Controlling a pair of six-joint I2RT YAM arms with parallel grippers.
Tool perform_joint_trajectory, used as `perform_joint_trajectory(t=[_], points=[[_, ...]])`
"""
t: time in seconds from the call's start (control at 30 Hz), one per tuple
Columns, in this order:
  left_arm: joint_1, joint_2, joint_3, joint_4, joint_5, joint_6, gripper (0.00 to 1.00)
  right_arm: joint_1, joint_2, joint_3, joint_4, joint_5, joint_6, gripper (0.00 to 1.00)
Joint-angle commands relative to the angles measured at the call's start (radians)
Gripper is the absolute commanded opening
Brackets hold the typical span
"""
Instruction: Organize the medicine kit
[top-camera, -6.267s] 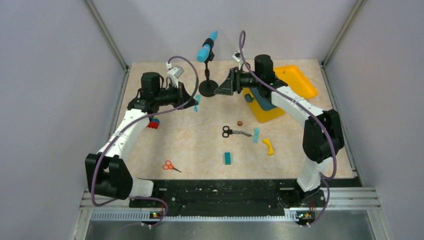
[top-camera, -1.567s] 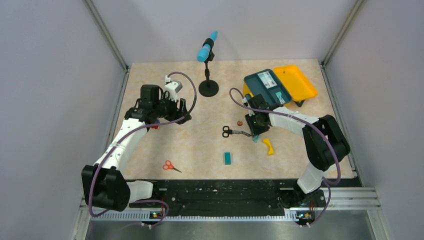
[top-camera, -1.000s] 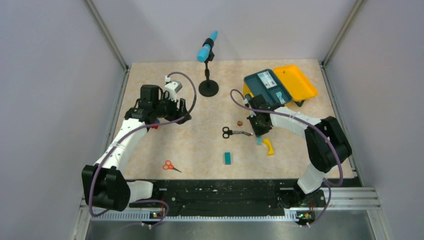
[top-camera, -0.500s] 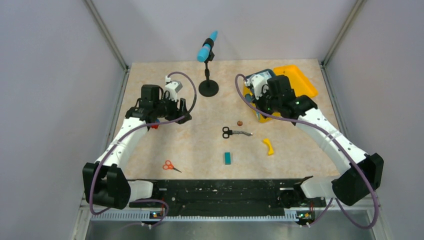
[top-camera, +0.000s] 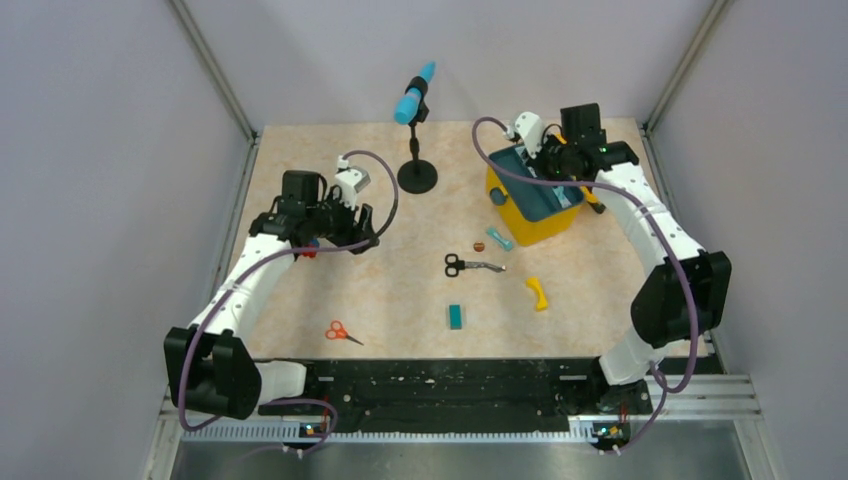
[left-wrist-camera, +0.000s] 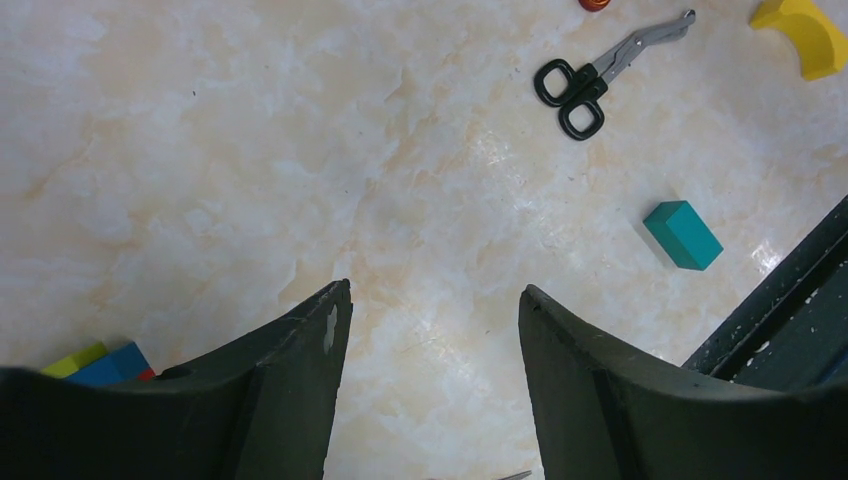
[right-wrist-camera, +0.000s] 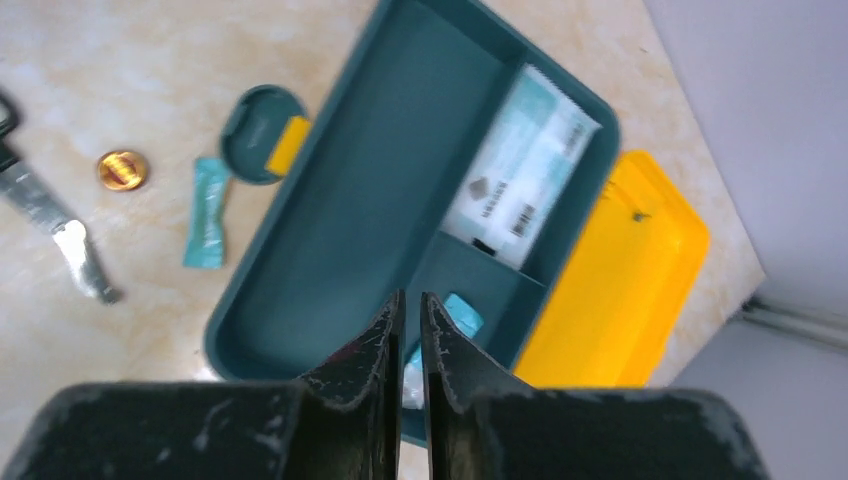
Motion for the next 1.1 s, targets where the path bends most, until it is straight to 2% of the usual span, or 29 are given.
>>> perform_joint_trajectory(t=[0.0,0.07,0.17,0.2,0.33,0.47,0.57,0.73,1.07], points=[[0.004,-0.047,0.025,-0.034,-0.007,0.084,0.67,0.006,-0.050,0.031,-0.103,-0.334,-0.092,0.22],[0.004,-0.049,0.022,-0.047,-0.014,0.091,0.67,0.044,-0.077,-0.030,-0.068,-0.364,-0.084,0.40],[0.004,-0.048,0.021,-0.058,-0.016,0.088,0.67,0.104,-0.078,-0.080,-0.025,-0.403,-0.006,0.53],[0.004,-0.048,0.018,-0.060,-0.013,0.081,0.67,0.124,-0.069,-0.089,-0.024,-0.425,0.027,0.54],[0.004,-0.046,-0.003,-0.039,-0.011,0.017,0.67,0.228,0.010,-0.122,-0.019,-0.381,0.117,0.51],[0.004,-0.048,-0.050,-0.004,0.005,-0.081,0.71,0.263,0.130,-0.118,0.008,-0.197,0.209,0.45],[0.004,-0.035,-0.077,-0.003,-0.015,-0.118,0.75,0.261,0.230,-0.072,-0.022,-0.091,0.184,0.43],[0.005,-0.045,-0.112,0.003,-0.050,-0.100,0.75,0.259,0.306,-0.057,0.013,0.059,0.159,0.42],[0.013,-0.053,-0.119,0.025,-0.028,-0.112,0.74,0.230,0.371,-0.046,0.041,0.109,0.117,0.40]])
